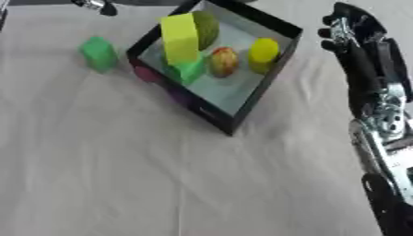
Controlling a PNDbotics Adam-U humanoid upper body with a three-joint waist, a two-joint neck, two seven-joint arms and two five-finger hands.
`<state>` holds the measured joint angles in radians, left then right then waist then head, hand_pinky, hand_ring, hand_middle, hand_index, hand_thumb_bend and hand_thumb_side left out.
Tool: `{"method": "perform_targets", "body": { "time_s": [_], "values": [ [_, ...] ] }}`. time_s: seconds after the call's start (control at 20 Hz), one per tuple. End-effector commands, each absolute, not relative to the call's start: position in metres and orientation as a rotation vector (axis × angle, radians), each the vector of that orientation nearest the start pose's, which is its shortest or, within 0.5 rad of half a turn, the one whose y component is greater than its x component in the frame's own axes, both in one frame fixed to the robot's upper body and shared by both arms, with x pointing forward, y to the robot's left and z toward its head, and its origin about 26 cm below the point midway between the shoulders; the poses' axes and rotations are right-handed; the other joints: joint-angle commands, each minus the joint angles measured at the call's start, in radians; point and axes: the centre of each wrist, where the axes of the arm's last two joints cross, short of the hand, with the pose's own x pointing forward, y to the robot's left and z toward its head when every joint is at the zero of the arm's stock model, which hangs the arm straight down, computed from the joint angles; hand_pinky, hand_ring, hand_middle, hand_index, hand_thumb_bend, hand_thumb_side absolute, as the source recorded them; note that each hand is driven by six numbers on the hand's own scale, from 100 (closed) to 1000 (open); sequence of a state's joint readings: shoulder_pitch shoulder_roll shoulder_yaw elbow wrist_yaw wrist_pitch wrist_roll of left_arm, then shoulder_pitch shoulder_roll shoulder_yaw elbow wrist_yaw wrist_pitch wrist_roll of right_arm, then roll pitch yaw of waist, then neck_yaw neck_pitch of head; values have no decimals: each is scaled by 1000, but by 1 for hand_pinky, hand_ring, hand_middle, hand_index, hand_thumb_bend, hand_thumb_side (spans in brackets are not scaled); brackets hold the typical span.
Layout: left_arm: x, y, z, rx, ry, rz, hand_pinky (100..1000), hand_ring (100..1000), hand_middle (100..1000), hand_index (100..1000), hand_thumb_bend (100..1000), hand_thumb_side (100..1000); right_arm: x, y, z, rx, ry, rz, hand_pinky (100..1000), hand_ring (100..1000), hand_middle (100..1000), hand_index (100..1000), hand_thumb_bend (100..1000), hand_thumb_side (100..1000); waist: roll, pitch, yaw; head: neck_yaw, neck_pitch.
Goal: Pick up objects on the table and place them in the box.
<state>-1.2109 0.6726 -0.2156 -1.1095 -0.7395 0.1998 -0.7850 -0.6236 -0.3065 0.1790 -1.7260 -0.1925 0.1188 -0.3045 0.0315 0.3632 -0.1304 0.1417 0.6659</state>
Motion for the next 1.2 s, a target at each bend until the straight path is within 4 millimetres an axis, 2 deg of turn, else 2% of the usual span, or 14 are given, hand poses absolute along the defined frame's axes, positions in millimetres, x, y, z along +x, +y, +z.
{"method": "perform_targets", "body": {
  "time_s": [0.05, 0.2, 0.3, 0.55, 0.65, 0.7, 0.8, 1.0, 1.2],
  "values": [
    [433, 294, 403, 934, -1229, -1389, 799, 885, 796, 833, 615, 348, 360, -196, 236, -22, -2205, 151, 805, 769, 716, 829, 100, 593, 1, -28, 1, -4, -8],
    [425, 296, 404, 920, -1205, -1453, 811, 893, 800, 831, 609, 277, 360, -197, 235, -28, -2202, 155, 805, 769, 716, 828, 100, 592, 4, -28, 3, -7, -8],
    [420, 300, 403, 911, -1206, -1478, 807, 890, 795, 827, 601, 260, 360, -198, 235, -32, -2201, 159, 805, 769, 716, 828, 100, 592, 6, -28, 6, -8, -8],
    [406, 310, 397, 895, -1196, -1528, 824, 900, 794, 822, 671, 240, 359, -200, 234, -43, -2199, 163, 805, 769, 716, 828, 100, 592, 12, -28, 9, -11, -8],
    [403, 311, 395, 890, -1195, -1541, 825, 898, 789, 808, 684, 204, 359, -200, 234, -45, -2198, 165, 805, 769, 716, 828, 100, 592, 11, -28, 10, -10, -11],
    [402, 310, 395, 890, -1195, -1547, 828, 898, 785, 797, 700, 143, 359, -200, 234, -45, -2197, 165, 805, 768, 715, 828, 100, 592, 11, -28, 10, -9, -14],
    [400, 307, 393, 909, -1187, -1569, 829, 897, 781, 790, 735, 100, 359, -200, 233, -45, -2197, 164, 805, 768, 715, 828, 100, 594, 9, -27, 10, -8, -18],
    [399, 297, 389, 961, -1167, -1649, 844, 909, 790, 801, 804, 100, 359, -200, 234, -41, -2199, 162, 805, 769, 715, 827, 100, 593, 5, -22, 9, -8, -20],
    [405, 290, 382, 1008, -1126, -1703, 828, 900, 787, 800, 775, 100, 359, -199, 235, -36, -2201, 161, 805, 768, 715, 827, 100, 593, 2, -19, 6, -9, -21]
  ]
}}
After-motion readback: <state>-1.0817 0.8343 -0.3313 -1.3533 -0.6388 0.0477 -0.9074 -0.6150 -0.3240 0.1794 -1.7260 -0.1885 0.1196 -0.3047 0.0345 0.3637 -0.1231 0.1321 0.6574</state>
